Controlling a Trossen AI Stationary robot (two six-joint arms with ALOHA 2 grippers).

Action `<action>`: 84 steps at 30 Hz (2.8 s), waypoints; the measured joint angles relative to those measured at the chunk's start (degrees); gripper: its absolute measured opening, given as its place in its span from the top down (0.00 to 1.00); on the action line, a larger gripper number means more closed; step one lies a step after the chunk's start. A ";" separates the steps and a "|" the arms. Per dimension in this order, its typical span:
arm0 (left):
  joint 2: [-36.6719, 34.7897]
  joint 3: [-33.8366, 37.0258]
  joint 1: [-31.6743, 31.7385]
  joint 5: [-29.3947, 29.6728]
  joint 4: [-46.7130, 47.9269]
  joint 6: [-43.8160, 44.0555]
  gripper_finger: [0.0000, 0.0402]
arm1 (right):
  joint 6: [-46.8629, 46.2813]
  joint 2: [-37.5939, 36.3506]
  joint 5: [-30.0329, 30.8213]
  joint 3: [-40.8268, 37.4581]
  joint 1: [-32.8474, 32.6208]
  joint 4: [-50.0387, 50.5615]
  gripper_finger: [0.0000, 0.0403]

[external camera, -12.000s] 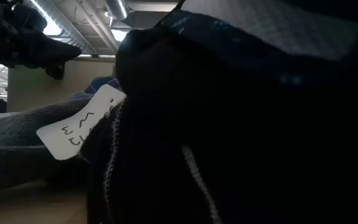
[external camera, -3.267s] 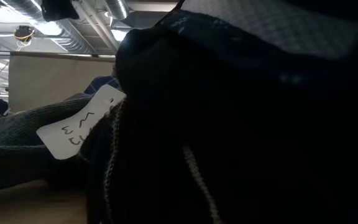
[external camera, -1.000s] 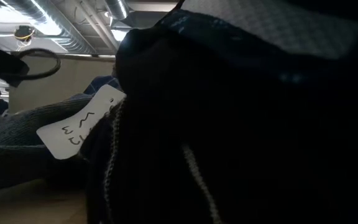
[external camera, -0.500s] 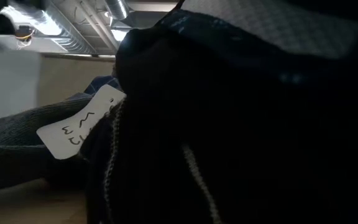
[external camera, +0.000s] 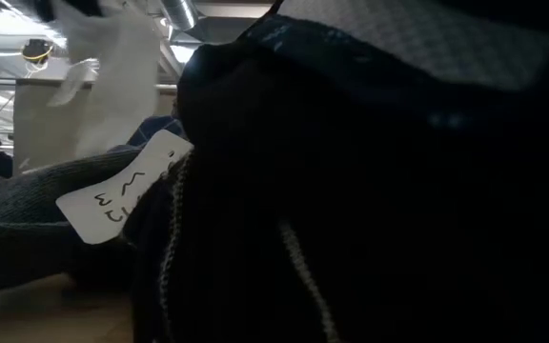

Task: Sort clothes
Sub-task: Put the white sock into the left laundry bin, then put the white patterned sock into the left laundry bin

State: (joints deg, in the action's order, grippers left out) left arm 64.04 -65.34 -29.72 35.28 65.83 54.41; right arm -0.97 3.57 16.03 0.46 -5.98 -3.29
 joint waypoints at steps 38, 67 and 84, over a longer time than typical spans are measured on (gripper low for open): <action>-16.29 5.32 39.08 29.47 -2.38 -27.60 0.93 | 0.00 0.00 1.53 -0.02 0.00 -0.17 0.99; -12.17 -0.37 47.26 -19.69 -2.38 -34.67 0.62 | -0.20 0.00 1.46 -0.02 0.00 -0.19 0.99; -3.34 3.55 17.73 -25.86 -15.27 -19.62 0.62 | -0.02 0.00 2.49 0.01 0.00 -0.24 0.99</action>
State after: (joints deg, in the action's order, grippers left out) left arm 60.70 -61.79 -12.00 9.42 50.57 34.79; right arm -1.00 3.57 18.53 0.47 -5.98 -3.53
